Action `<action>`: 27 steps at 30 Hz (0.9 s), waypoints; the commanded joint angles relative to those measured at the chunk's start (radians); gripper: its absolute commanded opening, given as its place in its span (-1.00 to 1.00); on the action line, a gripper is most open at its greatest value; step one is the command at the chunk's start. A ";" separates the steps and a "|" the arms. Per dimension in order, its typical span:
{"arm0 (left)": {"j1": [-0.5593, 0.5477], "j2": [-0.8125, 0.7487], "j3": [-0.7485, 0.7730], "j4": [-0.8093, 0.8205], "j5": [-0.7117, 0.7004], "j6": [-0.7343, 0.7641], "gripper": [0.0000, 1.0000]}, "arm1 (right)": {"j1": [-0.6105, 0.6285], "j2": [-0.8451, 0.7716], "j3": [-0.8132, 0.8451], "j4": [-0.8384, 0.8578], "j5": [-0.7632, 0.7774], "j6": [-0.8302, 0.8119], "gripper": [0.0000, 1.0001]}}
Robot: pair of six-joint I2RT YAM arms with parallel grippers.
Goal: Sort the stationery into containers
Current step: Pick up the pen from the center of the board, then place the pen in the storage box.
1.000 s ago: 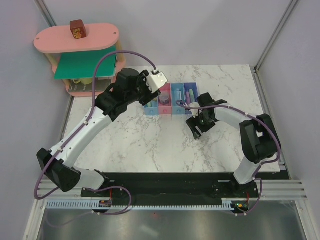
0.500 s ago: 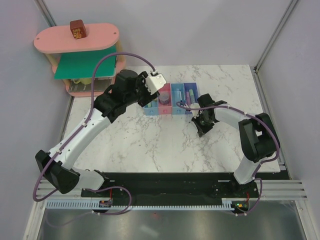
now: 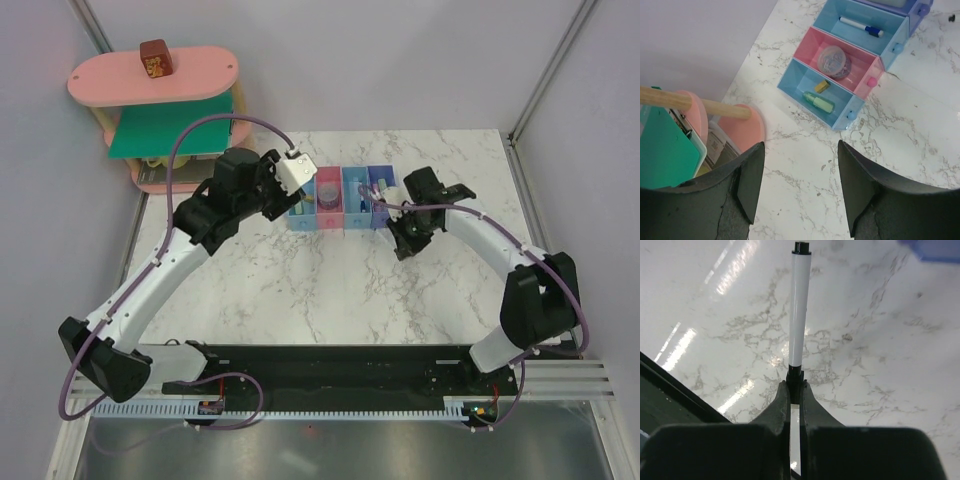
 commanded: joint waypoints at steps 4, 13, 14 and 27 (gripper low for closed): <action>0.036 -0.061 -0.076 -0.008 0.039 -0.018 0.35 | 0.004 0.010 0.250 0.108 -0.145 0.141 -1.00; 0.052 -0.133 -0.169 -0.023 0.080 -0.079 0.52 | 0.004 0.336 0.446 0.347 -0.059 0.278 -1.00; 0.052 -0.140 -0.170 -0.028 0.082 -0.081 0.53 | 0.004 0.361 0.460 0.356 -0.055 0.287 -1.00; 0.061 -0.195 -0.182 -0.057 0.118 -0.070 0.84 | 0.001 0.539 0.541 0.434 -0.029 0.299 -0.96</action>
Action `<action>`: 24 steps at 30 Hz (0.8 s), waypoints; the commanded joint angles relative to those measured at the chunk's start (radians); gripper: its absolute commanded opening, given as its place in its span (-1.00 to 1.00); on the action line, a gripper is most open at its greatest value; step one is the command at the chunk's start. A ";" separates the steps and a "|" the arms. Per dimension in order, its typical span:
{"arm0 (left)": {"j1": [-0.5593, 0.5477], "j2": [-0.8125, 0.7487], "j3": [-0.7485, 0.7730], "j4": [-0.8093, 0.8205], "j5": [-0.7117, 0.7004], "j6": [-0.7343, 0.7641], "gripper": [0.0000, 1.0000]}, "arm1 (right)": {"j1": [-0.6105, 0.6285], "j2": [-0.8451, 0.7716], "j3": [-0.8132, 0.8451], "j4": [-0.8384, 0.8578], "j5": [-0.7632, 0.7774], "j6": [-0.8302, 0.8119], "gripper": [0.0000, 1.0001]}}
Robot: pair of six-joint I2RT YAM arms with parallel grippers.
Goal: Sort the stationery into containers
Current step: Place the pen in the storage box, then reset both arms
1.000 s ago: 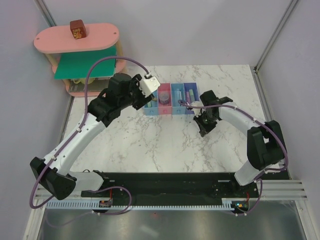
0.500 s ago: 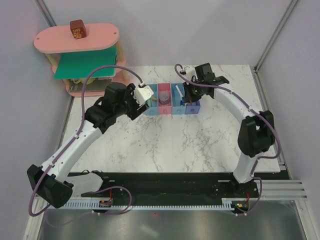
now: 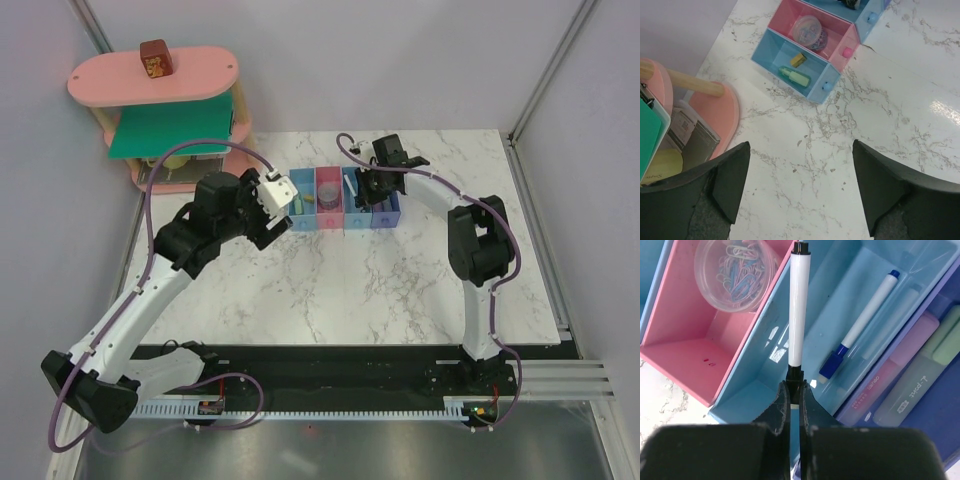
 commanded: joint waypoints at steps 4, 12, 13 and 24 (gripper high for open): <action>0.006 -0.024 0.000 -0.003 0.036 -0.028 0.99 | -0.004 0.001 0.044 0.050 0.032 -0.001 -0.62; 0.007 -0.067 0.012 -0.020 0.033 -0.007 0.99 | -0.004 -0.139 0.004 0.036 0.081 -0.050 0.28; 0.007 -0.069 0.014 -0.023 0.033 -0.008 0.99 | -0.004 -0.156 0.002 0.028 0.085 -0.068 0.39; 0.018 -0.202 0.000 -0.043 0.054 -0.117 0.99 | -0.006 -0.569 -0.056 -0.242 0.137 -0.260 0.96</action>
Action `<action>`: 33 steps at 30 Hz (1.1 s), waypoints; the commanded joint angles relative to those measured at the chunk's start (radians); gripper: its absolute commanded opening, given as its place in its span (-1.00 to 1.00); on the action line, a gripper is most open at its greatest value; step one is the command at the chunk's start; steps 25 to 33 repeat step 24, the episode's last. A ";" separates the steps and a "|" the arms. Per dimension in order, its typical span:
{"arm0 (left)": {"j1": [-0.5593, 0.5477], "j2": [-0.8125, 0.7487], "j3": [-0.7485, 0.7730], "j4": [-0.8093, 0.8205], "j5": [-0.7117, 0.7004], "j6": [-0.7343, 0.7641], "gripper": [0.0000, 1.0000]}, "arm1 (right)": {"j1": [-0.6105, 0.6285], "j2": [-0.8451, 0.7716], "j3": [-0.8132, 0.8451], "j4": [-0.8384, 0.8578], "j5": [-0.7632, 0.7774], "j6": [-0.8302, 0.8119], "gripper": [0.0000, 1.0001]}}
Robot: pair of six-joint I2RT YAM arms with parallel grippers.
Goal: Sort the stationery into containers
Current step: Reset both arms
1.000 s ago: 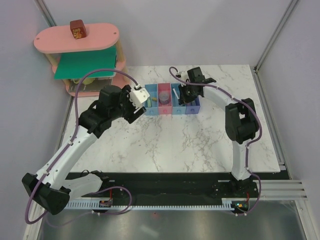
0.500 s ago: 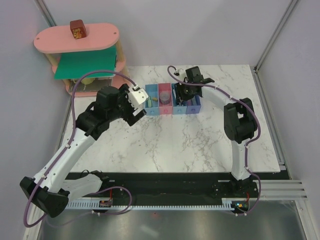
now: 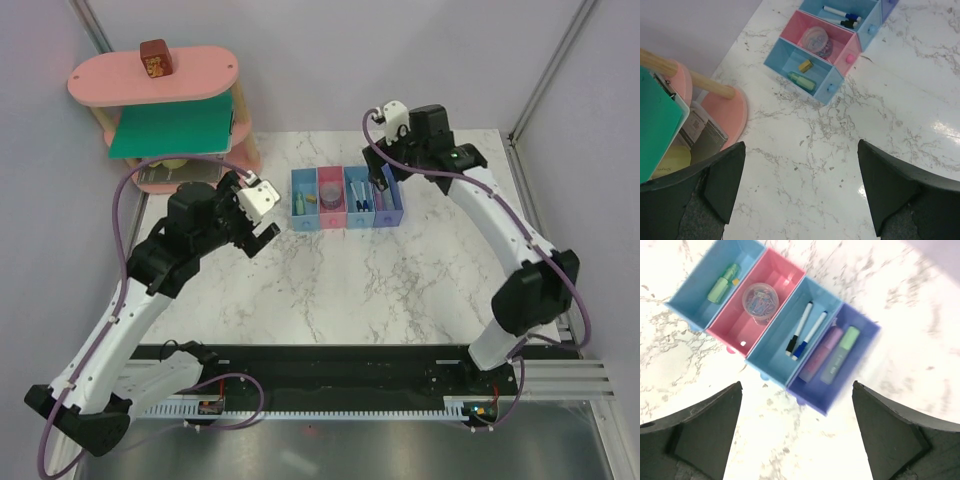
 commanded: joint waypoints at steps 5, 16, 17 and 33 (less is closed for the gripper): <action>0.028 -0.190 -0.076 -0.044 0.109 -0.201 0.99 | 0.001 -0.417 -0.292 -0.158 0.133 -0.119 0.96; 0.096 -0.250 -0.188 -0.048 0.168 -0.262 0.99 | -0.025 -0.776 -0.541 -0.147 0.161 -0.159 0.96; 0.100 -0.252 -0.196 -0.045 0.166 -0.262 0.99 | -0.025 -0.783 -0.541 -0.145 0.161 -0.159 0.96; 0.113 -0.255 -0.204 -0.038 0.165 -0.262 0.99 | -0.024 -0.784 -0.524 -0.147 0.150 -0.148 0.96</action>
